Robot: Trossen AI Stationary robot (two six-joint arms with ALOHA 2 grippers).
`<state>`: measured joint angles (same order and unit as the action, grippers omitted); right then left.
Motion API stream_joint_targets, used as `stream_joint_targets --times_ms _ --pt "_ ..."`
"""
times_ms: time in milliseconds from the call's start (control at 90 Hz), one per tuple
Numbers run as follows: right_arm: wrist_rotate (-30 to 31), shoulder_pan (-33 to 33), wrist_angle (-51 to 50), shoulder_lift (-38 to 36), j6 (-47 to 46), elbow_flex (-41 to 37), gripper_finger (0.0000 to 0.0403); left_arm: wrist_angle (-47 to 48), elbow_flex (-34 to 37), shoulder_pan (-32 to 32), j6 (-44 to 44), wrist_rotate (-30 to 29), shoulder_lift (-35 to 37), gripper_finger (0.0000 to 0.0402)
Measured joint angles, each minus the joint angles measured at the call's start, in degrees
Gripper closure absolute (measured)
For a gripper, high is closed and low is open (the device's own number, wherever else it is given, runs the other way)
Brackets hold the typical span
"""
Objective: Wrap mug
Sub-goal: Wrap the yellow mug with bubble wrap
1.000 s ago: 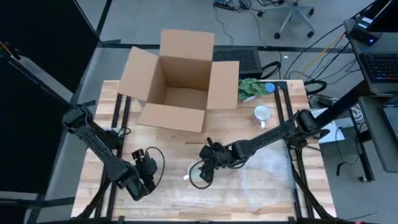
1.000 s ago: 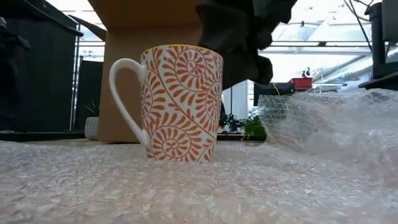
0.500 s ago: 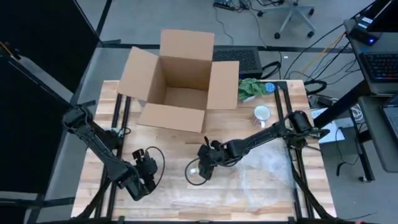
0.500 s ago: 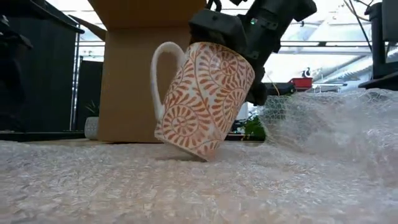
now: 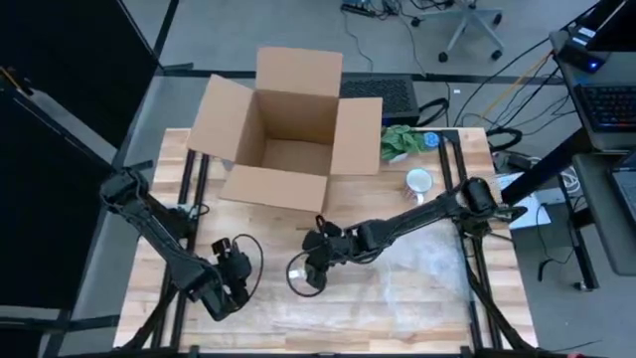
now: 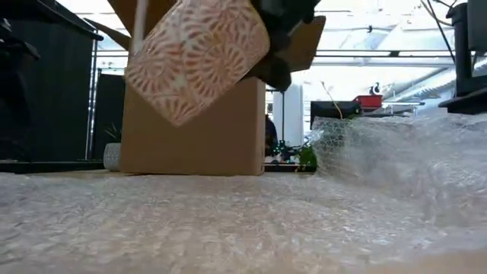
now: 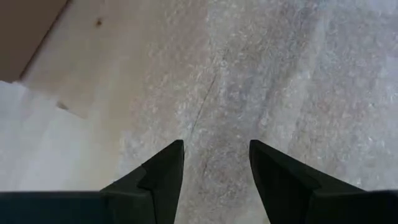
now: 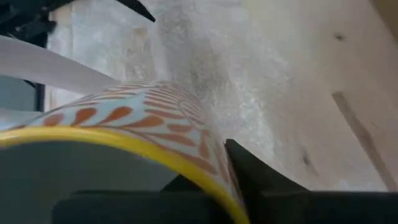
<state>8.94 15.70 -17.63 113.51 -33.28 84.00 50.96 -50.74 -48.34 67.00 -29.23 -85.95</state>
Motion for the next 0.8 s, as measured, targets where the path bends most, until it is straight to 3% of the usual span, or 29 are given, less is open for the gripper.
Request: stream_joint_targets --times_ms 411,633,800 --pt "-1.57 0.21 -7.04 9.89 1.61 8.73 0.0398 -0.94 -0.02 0.0 0.03 -0.01 0.0 0.023" --pt "-1.85 -0.15 -7.76 10.08 2.01 9.27 0.0392 -1.13 -0.02 0.0 0.09 0.0 -0.01 0.023" --pt "-1.81 -0.11 -5.09 10.03 2.5 9.21 0.0366 -1.16 -0.02 0.0 0.09 -0.01 -0.02 0.023"
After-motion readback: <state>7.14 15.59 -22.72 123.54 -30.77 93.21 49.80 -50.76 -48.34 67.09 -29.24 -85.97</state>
